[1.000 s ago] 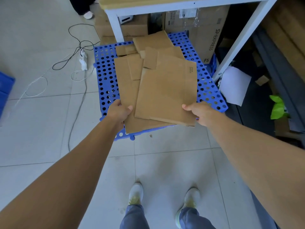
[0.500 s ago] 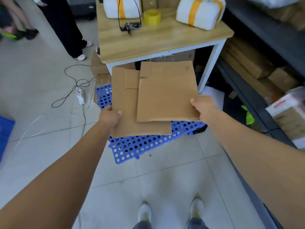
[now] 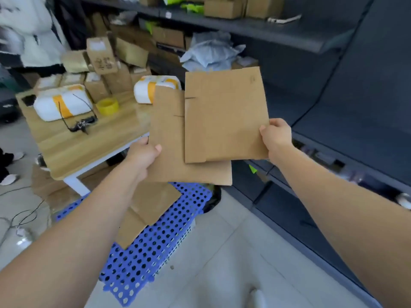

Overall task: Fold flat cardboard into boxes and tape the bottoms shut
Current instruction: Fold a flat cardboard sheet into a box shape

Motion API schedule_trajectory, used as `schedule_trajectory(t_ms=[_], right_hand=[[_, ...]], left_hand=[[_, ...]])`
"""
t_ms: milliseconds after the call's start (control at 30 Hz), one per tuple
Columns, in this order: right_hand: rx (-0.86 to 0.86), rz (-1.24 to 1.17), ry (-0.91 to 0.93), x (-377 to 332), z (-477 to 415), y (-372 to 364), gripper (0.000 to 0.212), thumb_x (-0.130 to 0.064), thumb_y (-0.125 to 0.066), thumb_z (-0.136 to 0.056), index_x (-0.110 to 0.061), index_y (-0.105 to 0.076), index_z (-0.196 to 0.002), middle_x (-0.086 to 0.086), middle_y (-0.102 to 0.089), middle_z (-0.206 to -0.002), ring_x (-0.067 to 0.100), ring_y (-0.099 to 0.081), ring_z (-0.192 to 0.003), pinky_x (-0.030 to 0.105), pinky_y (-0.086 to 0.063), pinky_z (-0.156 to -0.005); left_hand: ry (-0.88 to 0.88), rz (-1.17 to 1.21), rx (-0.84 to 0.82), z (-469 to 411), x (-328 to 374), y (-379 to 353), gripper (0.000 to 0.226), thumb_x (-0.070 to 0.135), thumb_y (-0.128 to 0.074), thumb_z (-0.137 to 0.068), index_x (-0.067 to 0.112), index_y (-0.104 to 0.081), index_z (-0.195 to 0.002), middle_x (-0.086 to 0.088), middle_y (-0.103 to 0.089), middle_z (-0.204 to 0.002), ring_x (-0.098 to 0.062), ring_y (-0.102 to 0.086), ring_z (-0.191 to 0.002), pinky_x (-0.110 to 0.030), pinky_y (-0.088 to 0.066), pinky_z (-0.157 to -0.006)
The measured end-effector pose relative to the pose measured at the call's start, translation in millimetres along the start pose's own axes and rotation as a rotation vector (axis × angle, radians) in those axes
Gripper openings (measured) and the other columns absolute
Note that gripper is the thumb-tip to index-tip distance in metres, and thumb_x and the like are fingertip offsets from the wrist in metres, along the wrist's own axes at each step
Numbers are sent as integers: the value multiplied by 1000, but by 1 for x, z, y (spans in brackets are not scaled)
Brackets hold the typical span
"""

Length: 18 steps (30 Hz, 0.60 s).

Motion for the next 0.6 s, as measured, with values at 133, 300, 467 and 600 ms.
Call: schedule_trajectory(t_ms=[133, 300, 467, 600], right_hand=[[188, -31, -1, -11, -23, 93, 18, -11, -47, -93, -17, -56, -107, -7, -54, -88, 7, -47, -73, 25, -38, -57], [387, -38, -49, -5, -50, 194, 26, -14, -49, -93, -16, -56, -118, -3, -56, -98, 17, -51, -86, 31, -40, -72], [506, -48, -107, 9, -71, 263, 30, -13, -47, -93, -15, -55, -121, -1, -55, -102, 19, -50, -93, 31, -39, -75], [583, -35, -121, 14, -81, 306, 30, -13, -46, -93, -14, -55, -121, 0, -54, -102, 20, -49, -93, 31, -39, -76]], left_hand=[[-45, -49, -175, -4, 42, -88, 19, 9, -48, -98, 20, -57, -111, -7, -60, -123, -25, -56, -105, -43, -44, -94], [-70, -164, -311, -5, 76, -189, 22, 13, -48, -99, 17, -55, -118, -8, -59, -124, -29, -54, -109, -47, -43, -98], [-112, -252, -397, -9, 94, -270, 28, 11, -49, -98, 10, -55, -125, -6, -57, -117, -24, -52, -98, -35, -41, -82], [-117, -274, -462, -12, 102, -325, 25, 10, -49, -98, 10, -56, -123, -6, -58, -117, -26, -54, -102, -37, -43, -87]])
Point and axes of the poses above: each hand's wrist, its own z-axis away from the middle knuckle, its own y-axis out of the back of the hand, x = y × z, the point moved 8 cm from there along -z, towards the middle knuckle
